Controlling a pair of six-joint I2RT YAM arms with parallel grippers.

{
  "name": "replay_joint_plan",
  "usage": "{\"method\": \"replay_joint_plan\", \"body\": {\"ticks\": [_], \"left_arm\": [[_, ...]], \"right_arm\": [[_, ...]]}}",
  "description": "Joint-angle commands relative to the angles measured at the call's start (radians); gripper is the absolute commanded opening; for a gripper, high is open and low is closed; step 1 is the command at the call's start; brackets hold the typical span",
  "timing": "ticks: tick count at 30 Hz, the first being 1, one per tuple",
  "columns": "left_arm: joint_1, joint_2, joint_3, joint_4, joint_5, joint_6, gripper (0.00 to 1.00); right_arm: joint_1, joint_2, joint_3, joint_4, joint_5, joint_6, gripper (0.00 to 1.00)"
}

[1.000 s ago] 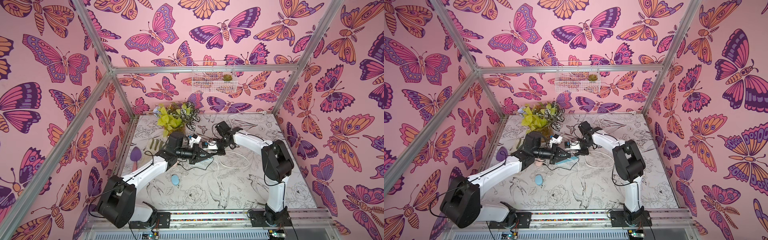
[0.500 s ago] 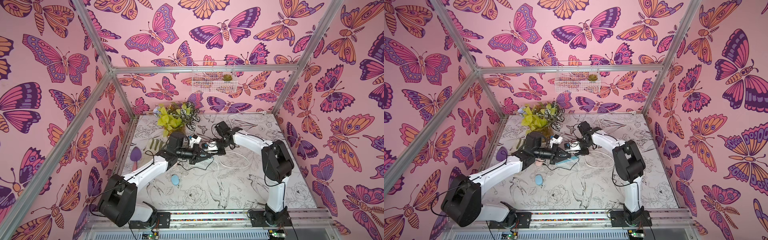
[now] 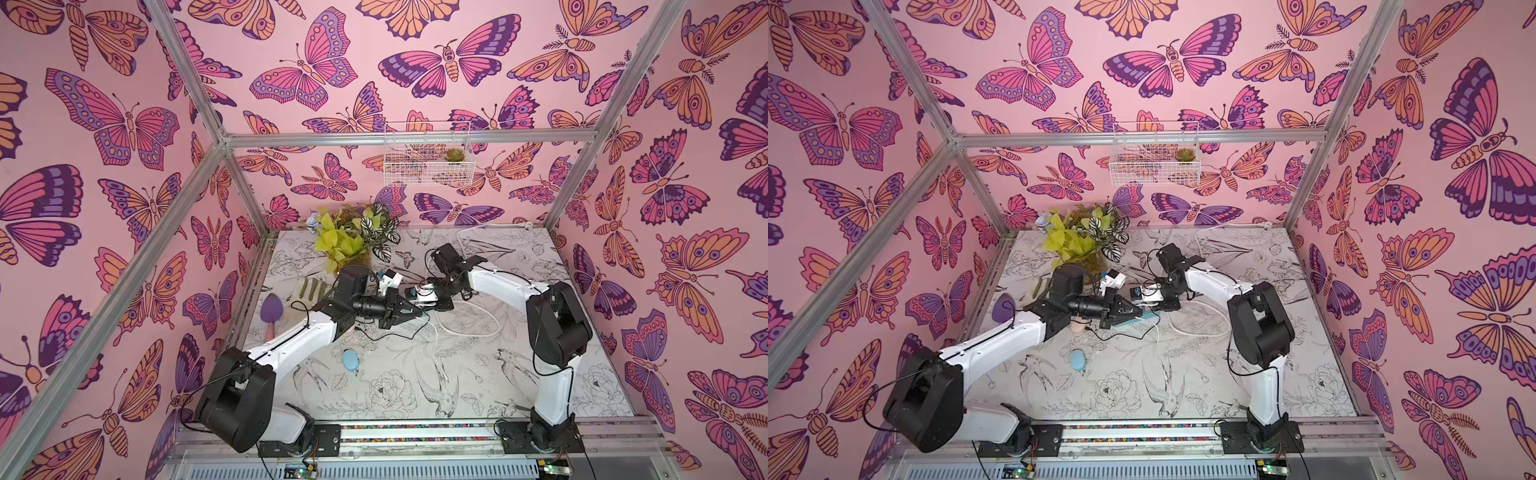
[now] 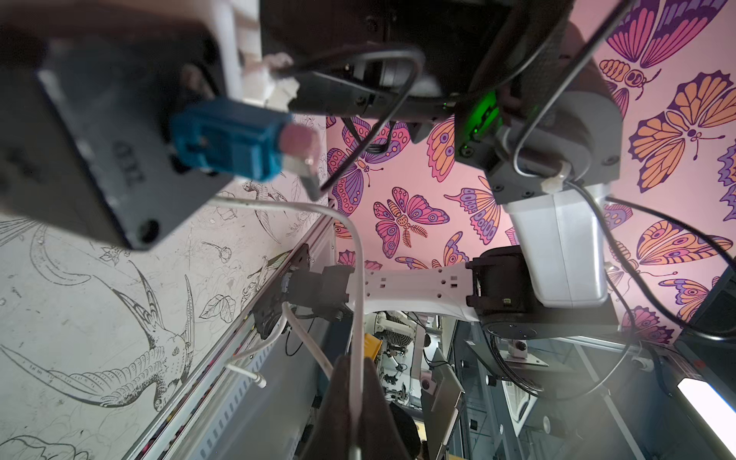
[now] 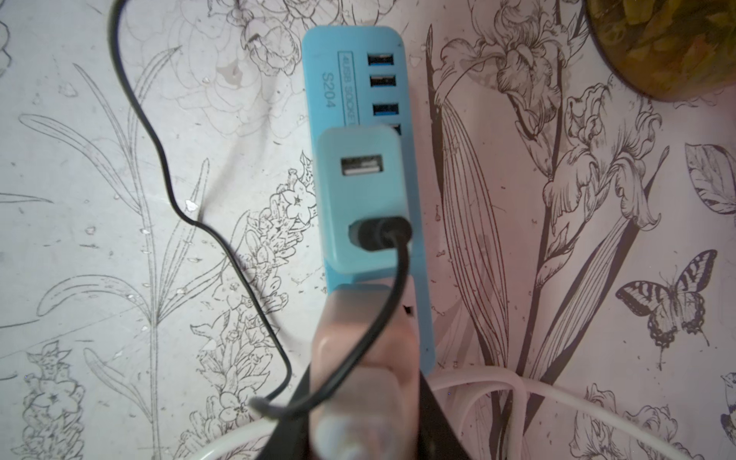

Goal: Charge the bluetooth headset
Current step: Insert the plug into the socket.

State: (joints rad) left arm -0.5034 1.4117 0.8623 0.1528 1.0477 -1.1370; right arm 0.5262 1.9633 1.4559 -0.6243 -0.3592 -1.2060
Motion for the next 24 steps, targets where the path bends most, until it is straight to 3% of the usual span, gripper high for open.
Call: {"method": "replay_joint_plan", "body": {"ticks": [1,11,20,24], "left_arm": [[0.006,0.02,0.017,0.01,0.014,0.022,0.01],[0.003,0.028,0.02,0.018,0.014,0.02,0.02],[0.001,0.015,0.006,0.021,0.009,0.019,0.02],[0.001,0.02,0.004,0.023,0.011,0.019,0.02]], "right_arm": [[-0.005,-0.033,-0.008,-0.021,0.035,-0.01,0.05],[-0.016,-0.022,0.01,-0.021,0.055,-0.009,0.04],[-0.005,-0.006,-0.007,-0.012,-0.059,0.02,0.04],[0.01,-0.014,-0.038,-0.011,-0.049,0.016,0.04]]}}
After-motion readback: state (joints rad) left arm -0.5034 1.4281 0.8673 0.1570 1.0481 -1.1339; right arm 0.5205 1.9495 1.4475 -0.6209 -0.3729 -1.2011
